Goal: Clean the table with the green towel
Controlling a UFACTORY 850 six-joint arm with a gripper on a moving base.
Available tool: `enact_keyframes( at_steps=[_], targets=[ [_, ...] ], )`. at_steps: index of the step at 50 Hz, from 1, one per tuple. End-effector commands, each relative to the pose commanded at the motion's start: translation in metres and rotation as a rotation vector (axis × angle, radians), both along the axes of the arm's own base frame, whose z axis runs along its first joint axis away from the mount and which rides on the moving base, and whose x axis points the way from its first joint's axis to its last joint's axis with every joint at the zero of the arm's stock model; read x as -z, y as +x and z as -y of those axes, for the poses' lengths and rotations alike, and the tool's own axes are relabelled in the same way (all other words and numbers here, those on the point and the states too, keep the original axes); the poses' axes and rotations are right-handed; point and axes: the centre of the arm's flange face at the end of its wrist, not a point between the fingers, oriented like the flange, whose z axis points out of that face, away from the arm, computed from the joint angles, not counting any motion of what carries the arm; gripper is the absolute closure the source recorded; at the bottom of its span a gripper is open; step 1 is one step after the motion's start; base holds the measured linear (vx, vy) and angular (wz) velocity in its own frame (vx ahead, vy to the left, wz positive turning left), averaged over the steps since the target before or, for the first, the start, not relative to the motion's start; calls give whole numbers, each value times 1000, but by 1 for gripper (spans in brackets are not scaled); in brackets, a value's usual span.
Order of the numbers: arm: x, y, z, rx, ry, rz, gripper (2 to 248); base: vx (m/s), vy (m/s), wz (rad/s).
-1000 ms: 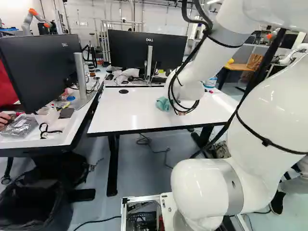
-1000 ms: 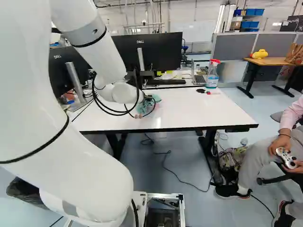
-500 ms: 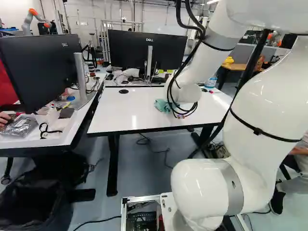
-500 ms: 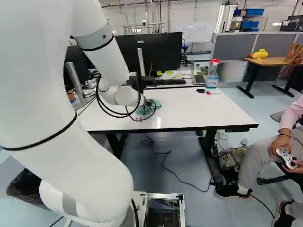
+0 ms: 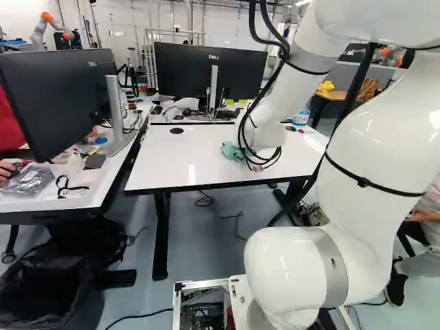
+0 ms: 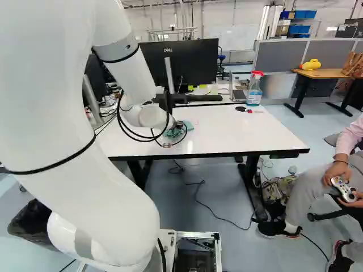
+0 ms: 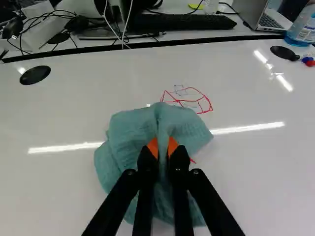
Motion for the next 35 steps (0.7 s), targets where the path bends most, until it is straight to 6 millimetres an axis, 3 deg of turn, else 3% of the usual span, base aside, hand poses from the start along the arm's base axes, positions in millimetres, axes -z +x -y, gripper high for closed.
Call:
enact_keyframes(
  at_steps=[35],
  targets=[
    [2, -2, 1, 2, 3, -34, 208, 0, 0, 0]
  ],
)
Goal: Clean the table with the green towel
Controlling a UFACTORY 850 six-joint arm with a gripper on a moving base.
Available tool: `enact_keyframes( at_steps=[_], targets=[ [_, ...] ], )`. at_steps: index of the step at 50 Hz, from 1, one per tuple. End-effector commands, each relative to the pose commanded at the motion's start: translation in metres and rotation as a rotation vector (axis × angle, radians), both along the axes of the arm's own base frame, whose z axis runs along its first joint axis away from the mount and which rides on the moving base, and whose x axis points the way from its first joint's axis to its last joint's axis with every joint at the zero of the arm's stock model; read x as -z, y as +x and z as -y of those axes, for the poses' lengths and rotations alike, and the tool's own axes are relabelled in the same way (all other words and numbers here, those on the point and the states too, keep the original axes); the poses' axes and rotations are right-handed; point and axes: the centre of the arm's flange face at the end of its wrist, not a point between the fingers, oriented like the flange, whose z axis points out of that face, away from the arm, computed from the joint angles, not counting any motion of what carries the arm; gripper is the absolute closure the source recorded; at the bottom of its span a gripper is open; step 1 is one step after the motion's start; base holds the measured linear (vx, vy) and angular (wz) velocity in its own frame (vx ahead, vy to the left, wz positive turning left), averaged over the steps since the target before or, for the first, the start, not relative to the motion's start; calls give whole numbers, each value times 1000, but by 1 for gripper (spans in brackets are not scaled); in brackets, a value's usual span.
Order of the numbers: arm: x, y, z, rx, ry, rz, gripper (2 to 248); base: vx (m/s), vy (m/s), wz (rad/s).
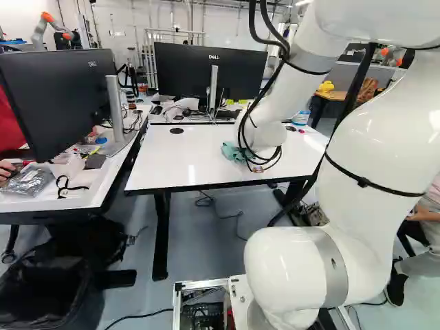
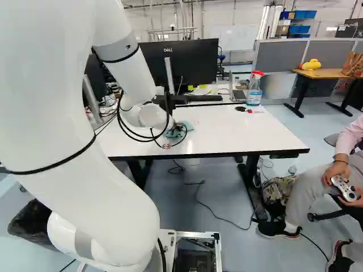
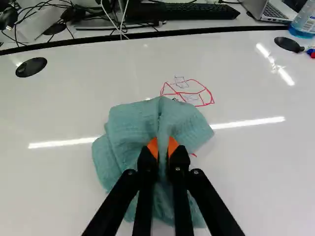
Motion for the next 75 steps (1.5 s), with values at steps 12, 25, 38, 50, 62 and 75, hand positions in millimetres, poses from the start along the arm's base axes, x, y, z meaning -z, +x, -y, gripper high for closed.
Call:
enact_keyframes(
  at_steps=[12, 25, 38, 50, 62, 75],
  targets=[
    [0, -13, 12, 33, 0, -1, 208, 0, 0, 0],
    [0, -15, 31, 80, 0, -1, 208, 0, 0, 0],
    [0, -8, 51, 125, 0, 0, 208, 0, 0, 0],
    [0, 8, 67, 155, 0, 3, 208, 0, 0, 0],
    [1, 31, 78, 166, -2, 9, 208, 0, 0, 0],
    [2, 57, 88, 173, -3, 18, 208, 0, 0, 0]
  ],
)
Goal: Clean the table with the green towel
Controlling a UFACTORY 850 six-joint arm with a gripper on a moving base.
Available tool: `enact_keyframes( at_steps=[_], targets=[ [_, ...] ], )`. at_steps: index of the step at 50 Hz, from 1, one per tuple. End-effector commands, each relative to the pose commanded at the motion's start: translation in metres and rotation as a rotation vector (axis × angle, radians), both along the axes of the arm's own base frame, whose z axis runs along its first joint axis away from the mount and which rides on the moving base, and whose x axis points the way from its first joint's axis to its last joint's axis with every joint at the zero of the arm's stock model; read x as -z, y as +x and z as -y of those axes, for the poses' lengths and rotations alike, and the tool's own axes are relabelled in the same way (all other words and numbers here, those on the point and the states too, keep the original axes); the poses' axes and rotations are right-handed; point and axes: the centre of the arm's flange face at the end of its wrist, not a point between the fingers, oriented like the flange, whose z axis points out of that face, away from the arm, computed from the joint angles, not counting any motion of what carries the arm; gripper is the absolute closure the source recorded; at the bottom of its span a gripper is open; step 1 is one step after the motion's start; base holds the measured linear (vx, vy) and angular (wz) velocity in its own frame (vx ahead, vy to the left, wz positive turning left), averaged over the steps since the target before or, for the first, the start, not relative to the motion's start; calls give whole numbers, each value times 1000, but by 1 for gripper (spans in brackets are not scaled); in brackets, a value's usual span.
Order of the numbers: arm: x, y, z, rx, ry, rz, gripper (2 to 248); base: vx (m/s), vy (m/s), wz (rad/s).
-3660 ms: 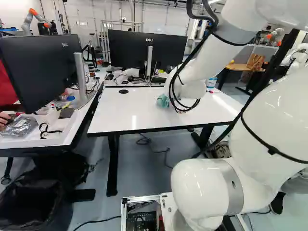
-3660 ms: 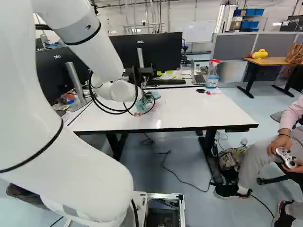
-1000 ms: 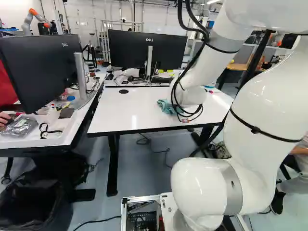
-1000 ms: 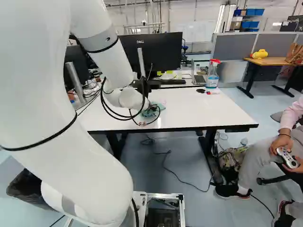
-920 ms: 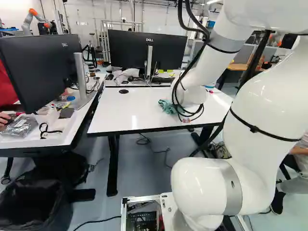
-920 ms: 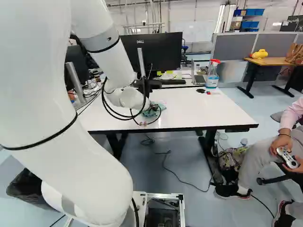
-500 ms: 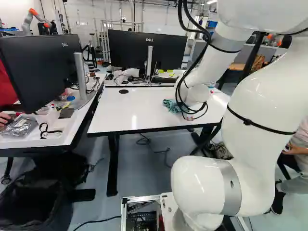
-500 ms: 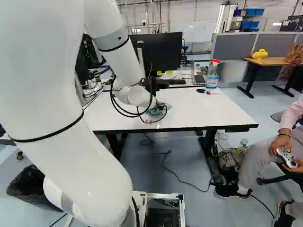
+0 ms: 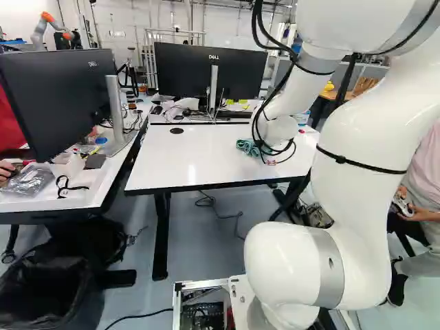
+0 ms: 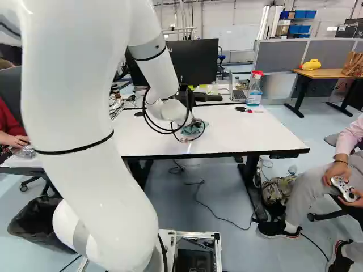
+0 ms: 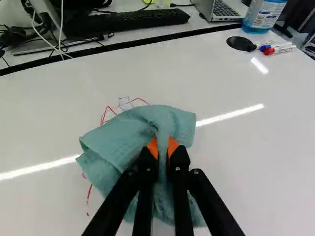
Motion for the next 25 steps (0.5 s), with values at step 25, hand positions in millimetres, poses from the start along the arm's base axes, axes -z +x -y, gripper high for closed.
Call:
enact_keyframes(
  at_steps=[25],
  targets=[
    [3, 49, 13, 1, -6, 22, 208, 0, 0, 0]
  ],
)
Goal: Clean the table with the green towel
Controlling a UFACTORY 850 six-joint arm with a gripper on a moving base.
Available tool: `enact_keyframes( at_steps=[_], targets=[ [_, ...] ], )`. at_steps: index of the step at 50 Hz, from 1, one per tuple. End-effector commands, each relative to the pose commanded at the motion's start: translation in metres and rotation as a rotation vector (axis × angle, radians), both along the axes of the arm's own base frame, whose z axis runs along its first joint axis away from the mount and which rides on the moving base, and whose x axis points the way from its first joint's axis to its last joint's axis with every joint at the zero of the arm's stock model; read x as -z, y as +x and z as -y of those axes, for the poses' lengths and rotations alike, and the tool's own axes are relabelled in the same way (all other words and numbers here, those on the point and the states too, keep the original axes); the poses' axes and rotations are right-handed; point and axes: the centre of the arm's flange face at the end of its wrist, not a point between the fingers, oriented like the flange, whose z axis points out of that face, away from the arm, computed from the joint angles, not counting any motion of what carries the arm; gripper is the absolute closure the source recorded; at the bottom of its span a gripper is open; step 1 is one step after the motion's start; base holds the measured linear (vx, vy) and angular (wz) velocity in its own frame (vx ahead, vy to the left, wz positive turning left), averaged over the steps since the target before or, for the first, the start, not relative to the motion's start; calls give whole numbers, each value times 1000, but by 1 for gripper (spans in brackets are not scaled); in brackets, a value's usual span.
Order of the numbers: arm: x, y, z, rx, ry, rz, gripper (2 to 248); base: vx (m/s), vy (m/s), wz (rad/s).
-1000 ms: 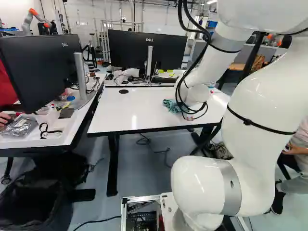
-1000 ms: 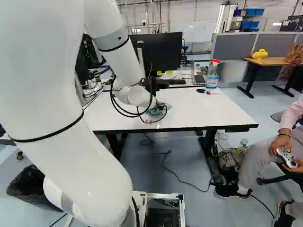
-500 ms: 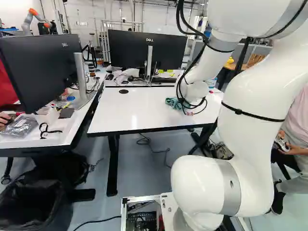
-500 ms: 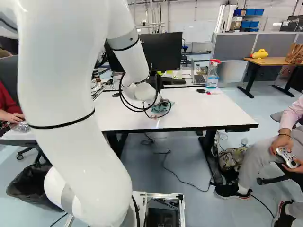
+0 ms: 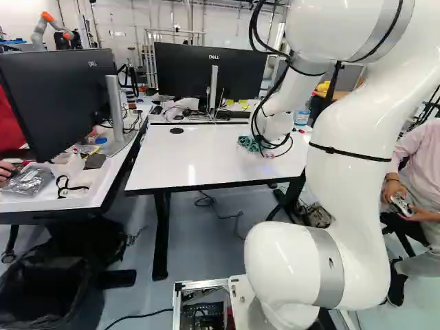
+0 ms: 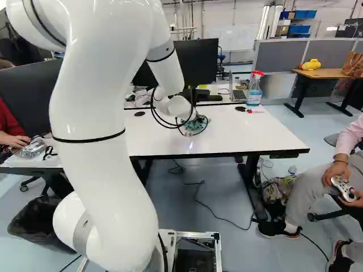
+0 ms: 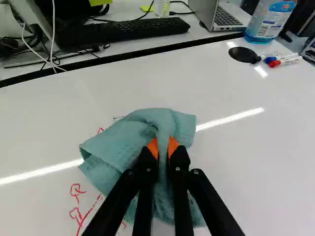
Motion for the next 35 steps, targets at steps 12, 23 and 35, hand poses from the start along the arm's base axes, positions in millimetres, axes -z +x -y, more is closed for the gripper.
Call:
enact_keyframes(
  at_steps=[12, 23, 35],
  targets=[
    [2, 23, 2, -8, -3, 12, 208, 0, 0, 0],
    [4, 44, 0, -20, -6, 23, 208, 0, 0, 0],
    [5, 58, -14, -48, -7, 30, 208, 0, 0, 0]
  ],
)
